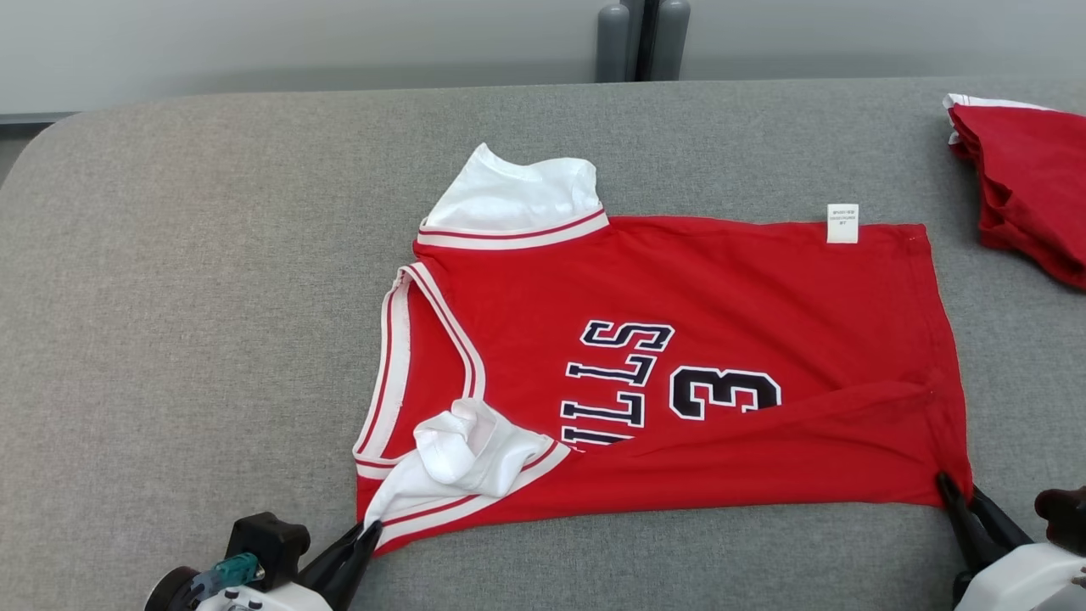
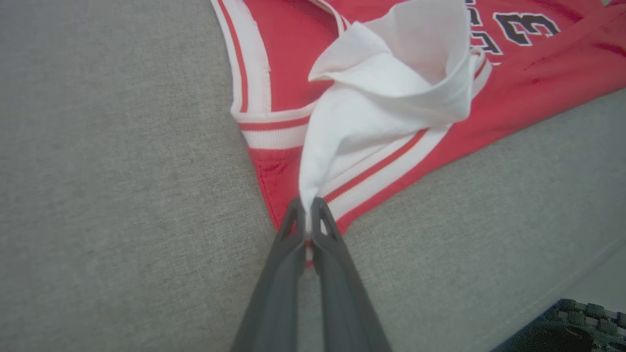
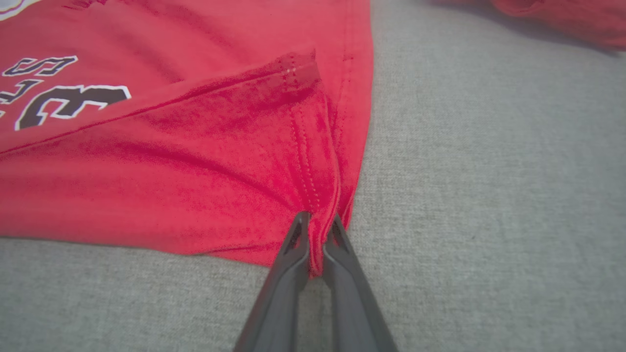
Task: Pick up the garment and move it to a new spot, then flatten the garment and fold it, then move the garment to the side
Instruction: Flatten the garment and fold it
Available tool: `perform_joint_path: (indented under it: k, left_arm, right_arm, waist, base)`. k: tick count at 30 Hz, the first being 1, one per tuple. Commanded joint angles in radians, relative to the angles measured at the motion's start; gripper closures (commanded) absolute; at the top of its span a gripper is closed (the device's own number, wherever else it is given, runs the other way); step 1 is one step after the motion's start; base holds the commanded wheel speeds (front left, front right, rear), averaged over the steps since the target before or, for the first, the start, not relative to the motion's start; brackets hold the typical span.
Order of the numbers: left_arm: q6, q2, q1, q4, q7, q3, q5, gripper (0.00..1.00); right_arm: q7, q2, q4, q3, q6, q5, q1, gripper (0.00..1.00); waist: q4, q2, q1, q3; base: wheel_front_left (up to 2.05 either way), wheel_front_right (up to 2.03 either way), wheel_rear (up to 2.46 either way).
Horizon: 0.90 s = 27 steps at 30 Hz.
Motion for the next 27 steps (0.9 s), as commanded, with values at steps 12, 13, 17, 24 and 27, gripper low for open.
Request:
perform_joint_path:
  k: [12, 13, 17, 24, 27]
  left_arm:
    - [0.058, -0.026, -0.022, 0.008, -0.098, 0.074, -0.015, 0.00]
    - [0.067, -0.030, -0.026, 0.004, -0.119, 0.090, -0.018, 0.00]
    - [0.100, -0.068, -0.044, -0.010, -0.202, 0.153, -0.033, 0.00]
    - [0.107, -0.192, -0.098, 0.018, -0.264, 0.233, -0.018, 0.00]
    - [0.088, -0.242, -0.106, 0.038, -0.268, 0.273, 0.003, 0.00]
  right_arm:
    - [0.003, 0.035, -0.098, -0.149, -0.003, -0.161, -0.003, 0.00]
    - [-0.001, 0.047, -0.113, -0.156, -0.003, -0.178, -0.013, 0.00]
    - [-0.014, 0.109, -0.144, -0.158, -0.003, -0.245, -0.055, 0.00]
    - [-0.033, 0.248, -0.109, -0.114, -0.003, -0.330, -0.144, 0.00]
    - [-0.034, 0.293, -0.142, -0.128, -0.003, -0.351, -0.153, 0.00]
  waist:
    - [-0.004, 0.0000, 0.0000, -0.030]
    - [-0.006, 0.0000, 0.0000, -0.033]
    - [-0.018, 0.0000, 0.0000, -0.050]
    - [-0.040, 0.0000, 0.0000, -0.091]
    - [-0.045, 0.0000, 0.0000, -0.107]
  base:
    - [0.00, 0.00, 0.00]
    - [0.00, 0.00, 0.00]
    - [0.00, 0.00, 0.00]
    - [0.00, 0.00, 0.00]
    - [0.00, 0.00, 0.00]
